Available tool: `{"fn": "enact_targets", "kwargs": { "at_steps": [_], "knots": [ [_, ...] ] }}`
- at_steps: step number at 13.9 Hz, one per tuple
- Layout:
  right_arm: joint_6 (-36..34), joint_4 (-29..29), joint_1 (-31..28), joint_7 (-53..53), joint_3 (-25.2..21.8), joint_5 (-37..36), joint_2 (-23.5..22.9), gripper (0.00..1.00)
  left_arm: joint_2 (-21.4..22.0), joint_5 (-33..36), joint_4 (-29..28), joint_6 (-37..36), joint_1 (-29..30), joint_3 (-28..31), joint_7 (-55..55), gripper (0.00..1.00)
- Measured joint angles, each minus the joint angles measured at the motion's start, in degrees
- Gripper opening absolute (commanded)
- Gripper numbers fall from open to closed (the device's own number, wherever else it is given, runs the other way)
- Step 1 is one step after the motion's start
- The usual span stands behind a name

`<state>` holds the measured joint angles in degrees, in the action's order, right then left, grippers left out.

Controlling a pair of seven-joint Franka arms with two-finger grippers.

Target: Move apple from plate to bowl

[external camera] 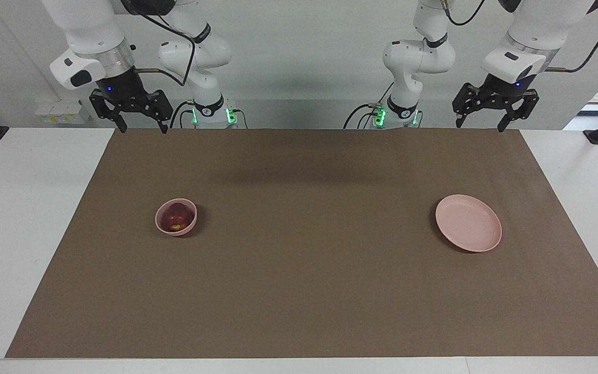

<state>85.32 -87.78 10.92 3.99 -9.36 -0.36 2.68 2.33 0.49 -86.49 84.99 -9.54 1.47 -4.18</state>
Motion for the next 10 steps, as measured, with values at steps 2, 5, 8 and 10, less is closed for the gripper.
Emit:
{"fn": "enact_targets", "kwargs": {
  "at_steps": [2,5,8,10],
  "knots": [
    [-0.1,-0.52,0.0,0.0,0.04,0.0,0.28,1.0,0.0,0.0,0.0,-0.02,0.16,0.05,0.0,1.0],
    [-0.1,-3.36,-0.66,-1.71,-0.13,0.0,1.31,1.0,0.0,0.0,0.0,-0.02,0.18,0.05,0.01,1.0],
    [-0.09,-5.24,-5.65,-5.39,-0.39,0.0,2.61,1.0,0.0,0.0,0.0,-0.02,0.37,0.11,0.05,1.0],
    [0.01,-5.21,-7.55,-6.67,-0.52,0.0,2.85,1.0,0.0,0.0,0.0,-0.02,0.4,0.11,0.06,1.0]
  ]
}}
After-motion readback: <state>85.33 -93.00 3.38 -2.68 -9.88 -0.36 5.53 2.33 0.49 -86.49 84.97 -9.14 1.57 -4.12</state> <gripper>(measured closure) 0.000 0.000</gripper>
